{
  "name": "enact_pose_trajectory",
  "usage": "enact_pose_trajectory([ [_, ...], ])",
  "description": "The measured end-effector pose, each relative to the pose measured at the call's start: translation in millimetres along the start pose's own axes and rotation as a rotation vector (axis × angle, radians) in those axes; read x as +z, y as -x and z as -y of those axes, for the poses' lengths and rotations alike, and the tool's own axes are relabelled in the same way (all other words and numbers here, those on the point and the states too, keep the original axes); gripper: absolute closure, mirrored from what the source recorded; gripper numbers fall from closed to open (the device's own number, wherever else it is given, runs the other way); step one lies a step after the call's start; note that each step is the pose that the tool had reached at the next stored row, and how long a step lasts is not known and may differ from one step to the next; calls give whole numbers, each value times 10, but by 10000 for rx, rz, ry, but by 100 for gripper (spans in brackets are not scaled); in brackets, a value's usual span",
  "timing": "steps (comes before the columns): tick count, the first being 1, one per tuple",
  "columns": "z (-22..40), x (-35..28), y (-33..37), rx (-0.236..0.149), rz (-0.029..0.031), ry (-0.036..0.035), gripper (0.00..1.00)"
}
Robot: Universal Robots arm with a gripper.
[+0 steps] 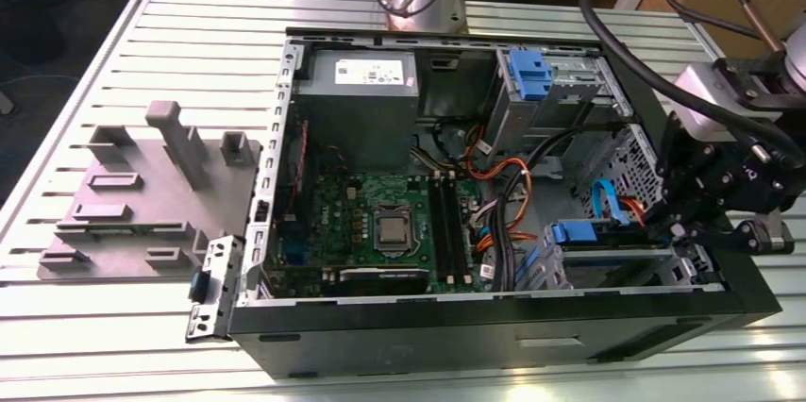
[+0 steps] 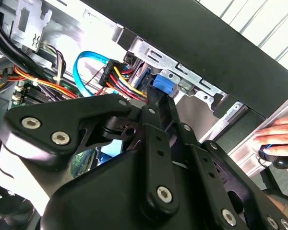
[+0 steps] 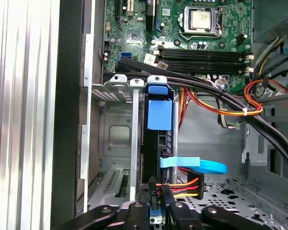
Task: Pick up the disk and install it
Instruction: 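Insert the second disk wire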
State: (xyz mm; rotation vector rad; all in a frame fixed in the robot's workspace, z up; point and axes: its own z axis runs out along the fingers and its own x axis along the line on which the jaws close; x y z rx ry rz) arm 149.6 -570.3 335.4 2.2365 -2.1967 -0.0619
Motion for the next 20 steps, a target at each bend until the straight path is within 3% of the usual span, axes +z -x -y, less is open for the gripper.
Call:
enact_pose_trajectory([
  [9,-2,4,0,0,-1,0,76],
  [11,-2,4,0,0,-2,0,84],
  [20,-3,-1,0,0,3,0,84],
])
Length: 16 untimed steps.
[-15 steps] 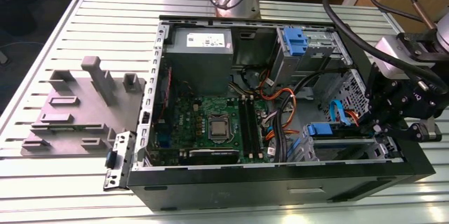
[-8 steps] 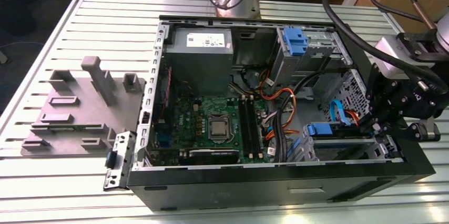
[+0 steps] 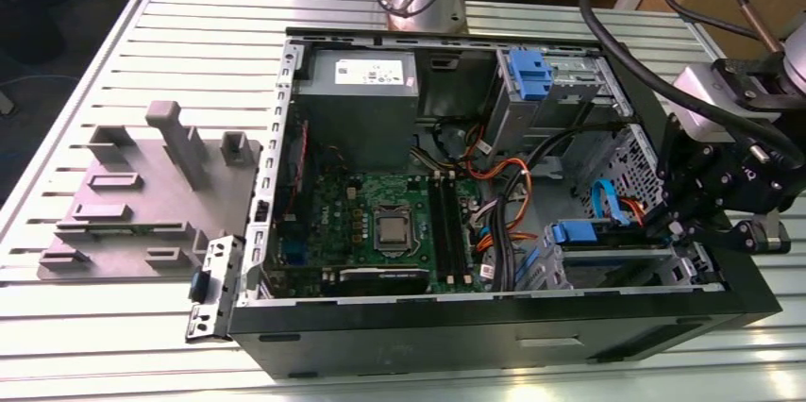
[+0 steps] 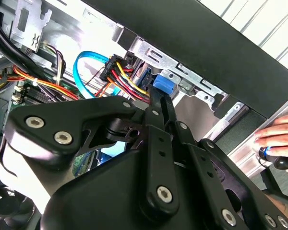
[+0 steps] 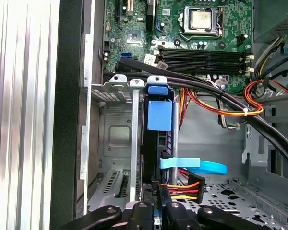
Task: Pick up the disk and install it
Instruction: 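Insert the second disk wire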
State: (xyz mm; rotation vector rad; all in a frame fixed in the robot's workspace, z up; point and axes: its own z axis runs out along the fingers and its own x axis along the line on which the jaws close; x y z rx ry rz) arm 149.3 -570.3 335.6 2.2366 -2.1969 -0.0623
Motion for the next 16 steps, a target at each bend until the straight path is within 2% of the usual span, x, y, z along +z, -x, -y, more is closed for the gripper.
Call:
enact_pose_trajectory([
  [2,-1,-25,1,0,-5,0,84],
  [13,-2,-36,1,0,-4,0,84],
  [16,-19,-36,16,11,-5,-1,84],
])
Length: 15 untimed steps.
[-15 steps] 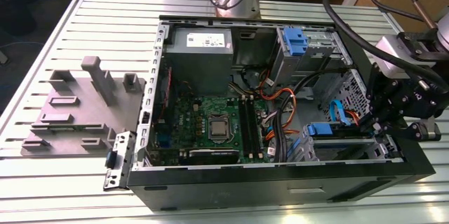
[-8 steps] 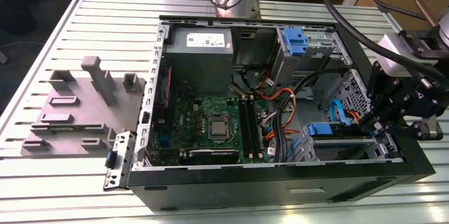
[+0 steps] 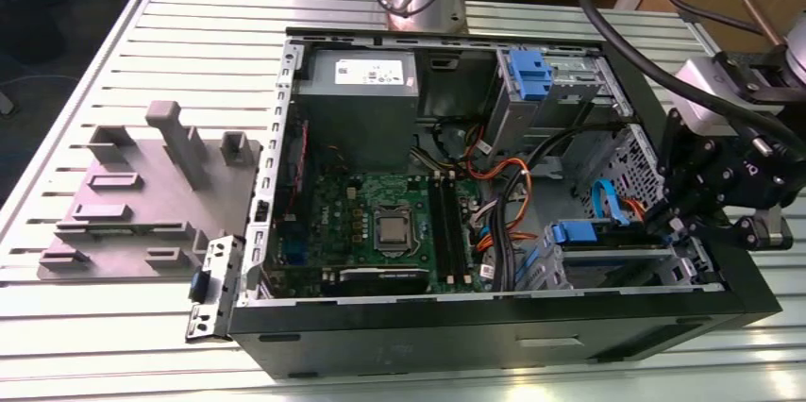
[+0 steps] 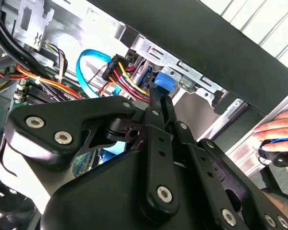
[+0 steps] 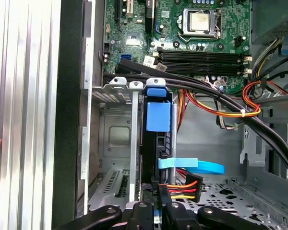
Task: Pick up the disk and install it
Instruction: 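Insert the second disk wire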
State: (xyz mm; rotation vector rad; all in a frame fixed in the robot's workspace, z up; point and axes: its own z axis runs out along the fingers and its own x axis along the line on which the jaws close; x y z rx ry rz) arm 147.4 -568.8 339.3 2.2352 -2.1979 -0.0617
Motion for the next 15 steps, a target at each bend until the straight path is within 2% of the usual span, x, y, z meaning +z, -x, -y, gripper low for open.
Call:
enact_pose_trajectory([
  [5,-23,6,52,42,2,-1,84],
  [15,-50,31,86,88,4,-2,84],
])
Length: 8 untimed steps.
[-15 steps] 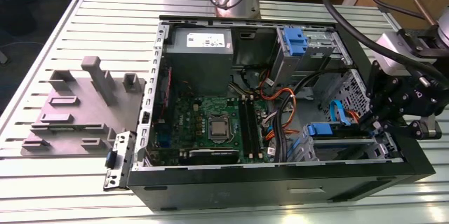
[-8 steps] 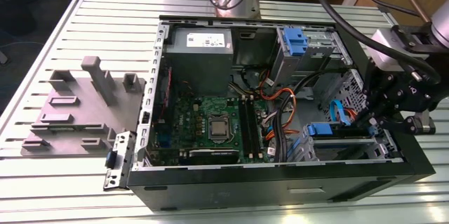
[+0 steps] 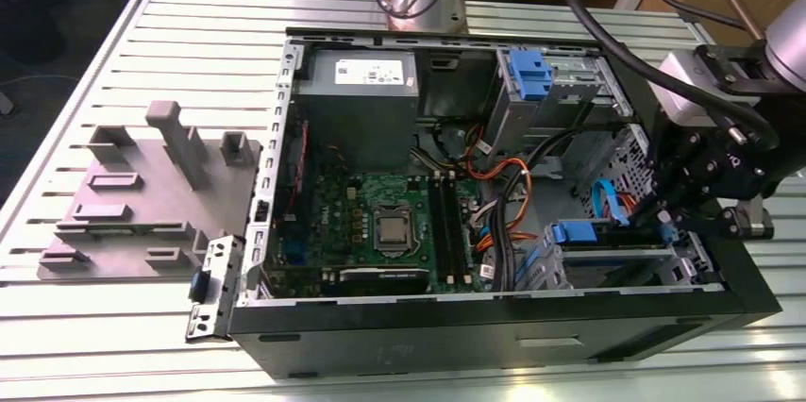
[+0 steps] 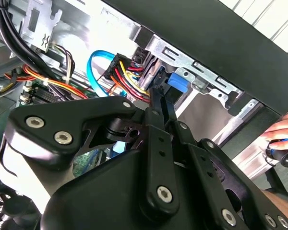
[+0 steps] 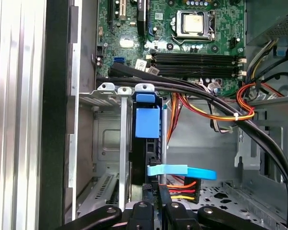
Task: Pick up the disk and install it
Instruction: 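Insert the second disk wire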
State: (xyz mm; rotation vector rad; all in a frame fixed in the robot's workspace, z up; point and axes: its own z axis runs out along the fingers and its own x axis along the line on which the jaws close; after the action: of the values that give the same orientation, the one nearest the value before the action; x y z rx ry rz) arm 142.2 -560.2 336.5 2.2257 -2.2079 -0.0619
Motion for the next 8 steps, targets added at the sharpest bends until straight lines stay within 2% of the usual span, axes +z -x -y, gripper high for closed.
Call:
enact_pose_trajectory([
  [8,-9,27,13,37,-4,-1,84],
])
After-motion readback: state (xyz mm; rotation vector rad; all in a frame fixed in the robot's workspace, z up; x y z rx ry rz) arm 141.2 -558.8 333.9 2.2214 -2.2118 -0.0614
